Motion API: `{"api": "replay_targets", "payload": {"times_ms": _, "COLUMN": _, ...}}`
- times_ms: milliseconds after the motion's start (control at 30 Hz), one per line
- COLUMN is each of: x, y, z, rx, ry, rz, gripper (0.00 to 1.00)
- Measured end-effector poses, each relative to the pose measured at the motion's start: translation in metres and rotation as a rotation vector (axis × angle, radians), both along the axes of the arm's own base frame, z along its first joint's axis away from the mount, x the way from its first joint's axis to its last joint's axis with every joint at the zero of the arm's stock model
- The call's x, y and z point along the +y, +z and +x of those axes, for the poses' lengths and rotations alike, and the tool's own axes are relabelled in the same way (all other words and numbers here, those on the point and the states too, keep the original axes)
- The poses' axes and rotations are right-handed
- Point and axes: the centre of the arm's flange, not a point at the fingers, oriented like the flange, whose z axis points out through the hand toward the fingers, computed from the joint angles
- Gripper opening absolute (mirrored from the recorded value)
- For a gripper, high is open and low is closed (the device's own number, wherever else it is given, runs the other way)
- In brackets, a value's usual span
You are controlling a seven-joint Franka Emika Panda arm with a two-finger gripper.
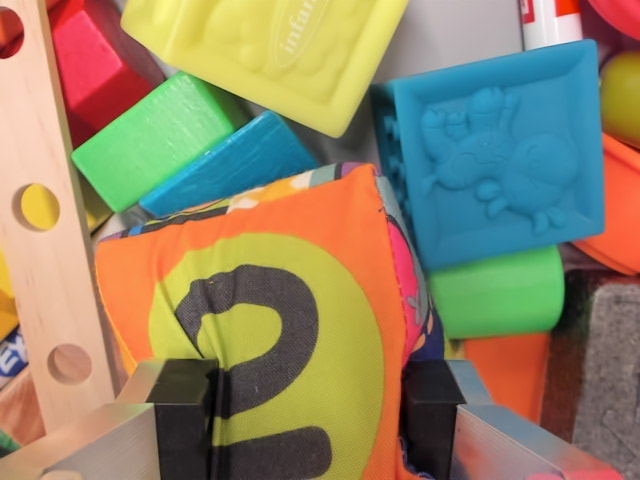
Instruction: Pick an object from the bin
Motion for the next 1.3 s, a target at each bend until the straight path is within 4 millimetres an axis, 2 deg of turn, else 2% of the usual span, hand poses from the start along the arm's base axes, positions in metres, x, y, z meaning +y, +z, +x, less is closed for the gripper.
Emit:
{"api": "replay_targets", "payload": {"times_ms": 633, "x": 0.000, "y": 0.056, "z": -0.001, "rx": -0.002, "ry": -0.002, "rz": -0.001, "gripper": 0.00}}
{"api": "replay_targets", "payload": {"times_ms": 1300, "x": -0.001, "y": 0.137, "z": 0.000, "rx": -0.004, "ry": -0.003, "rz": -0.003, "gripper": 0.00}}
